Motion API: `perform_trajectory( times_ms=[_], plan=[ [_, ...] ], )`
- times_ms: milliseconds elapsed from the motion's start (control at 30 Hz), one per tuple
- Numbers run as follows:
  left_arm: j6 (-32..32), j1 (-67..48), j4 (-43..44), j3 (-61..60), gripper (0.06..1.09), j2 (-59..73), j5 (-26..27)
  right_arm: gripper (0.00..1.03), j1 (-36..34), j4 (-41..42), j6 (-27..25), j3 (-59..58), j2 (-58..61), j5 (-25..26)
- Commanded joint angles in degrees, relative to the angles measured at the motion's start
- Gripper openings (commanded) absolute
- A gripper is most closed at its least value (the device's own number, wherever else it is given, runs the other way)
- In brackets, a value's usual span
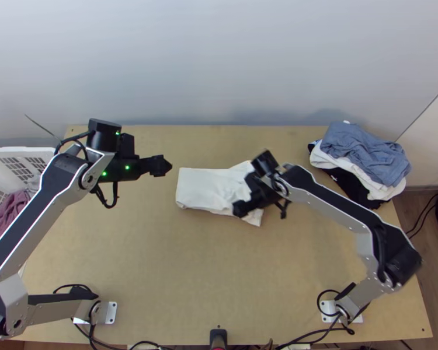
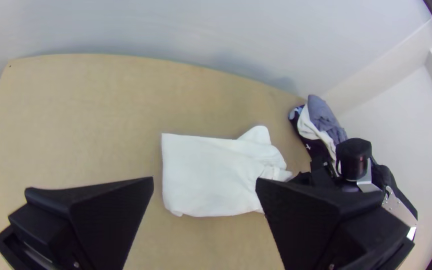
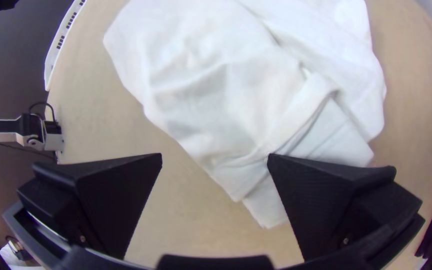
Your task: Fold the t-shirt
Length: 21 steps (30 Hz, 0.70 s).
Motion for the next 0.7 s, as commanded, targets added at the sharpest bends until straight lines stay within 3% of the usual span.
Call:
perform_trajectory(
  times_ms=[0,133,267,400,500,667],
  plan=[
    [0.1,0.0,0.4,-3.7,1.05,-1.5,0.0,0.98,-1.9,2.9,-1.5,-9.4,-9.6,0.6],
    [-0.2,0.0,0.5,-5.2,1.05,-2.9,0.0,0.98,2.7,4.5,-6.9,-3.1,-12.3,6.6],
    [-0.4,0.5,0.5,-6.6,1.05,-4.4,-0.1,0.98,9.6,7.8,-19.1,-2.7,-12.4,17.7],
    [-0.5,1.5,0.6,-8.2,1.05,-6.0,-0.5,0.98,15.6,18.8,-31.0,-10.1,-12.5,23.4],
    [-0.5,2.5,0.7,-9.5,1.05,-7.2,-0.5,0.98,18.3,33.7,-38.1,-16.0,-12.5,28.3],
    [-1.2,3.3,1.5,-12.3,1.05,-8.7,-0.5,0.98,19.2,45.0,-45.9,-21.6,-9.6,29.0]
  ],
)
